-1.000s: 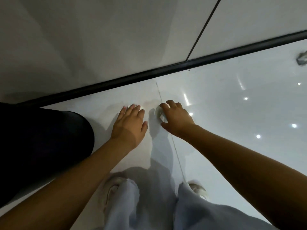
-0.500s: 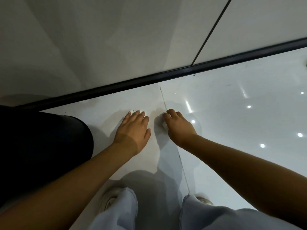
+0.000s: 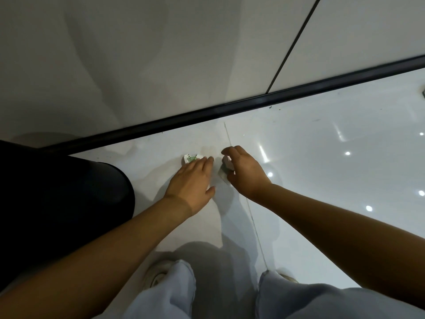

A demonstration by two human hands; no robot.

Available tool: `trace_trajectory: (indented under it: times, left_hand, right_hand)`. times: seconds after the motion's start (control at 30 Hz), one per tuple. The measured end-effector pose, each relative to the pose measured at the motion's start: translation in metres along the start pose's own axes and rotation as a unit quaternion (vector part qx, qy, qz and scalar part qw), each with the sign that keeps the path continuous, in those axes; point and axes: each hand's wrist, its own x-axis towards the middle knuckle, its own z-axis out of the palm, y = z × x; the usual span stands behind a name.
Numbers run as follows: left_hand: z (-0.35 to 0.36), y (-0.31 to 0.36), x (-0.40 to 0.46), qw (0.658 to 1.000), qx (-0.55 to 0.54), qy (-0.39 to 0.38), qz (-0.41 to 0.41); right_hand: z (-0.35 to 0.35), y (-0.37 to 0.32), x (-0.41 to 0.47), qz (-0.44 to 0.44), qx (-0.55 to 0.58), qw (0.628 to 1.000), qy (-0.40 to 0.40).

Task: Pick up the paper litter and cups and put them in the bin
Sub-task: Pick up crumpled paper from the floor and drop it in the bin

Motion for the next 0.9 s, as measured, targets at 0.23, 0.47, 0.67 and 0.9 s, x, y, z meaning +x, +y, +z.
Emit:
trace_trajectory:
  times: [0.23,0.47,0.67,0.9]
  left_hand:
    - [0.001,0.003,-0.003,0.993,-0.088,0.072,0.013]
    - [0.001,-0.002,-0.007,0.987,-0.109,0.106,0.046]
    - [0.004,-0.020,-0.008,0.998,0.021,0.063,-0.011]
    - [0.008,-0.059,-0.019,0.993,0.100,0.017,-0.055]
  right_hand:
    - [0.002,-0.032,-0.002,0.006,0.118,0.992,0.033]
    - [-0.001,-0.041,-0.006,0.015,0.153,0.988,0.019]
    - [0.001,-0.034,-0.005,-0.002,0.077,0.997,-0.023]
    - [0.015,-0.029,0.022,-0.013,-0.085,0.991,-0.100]
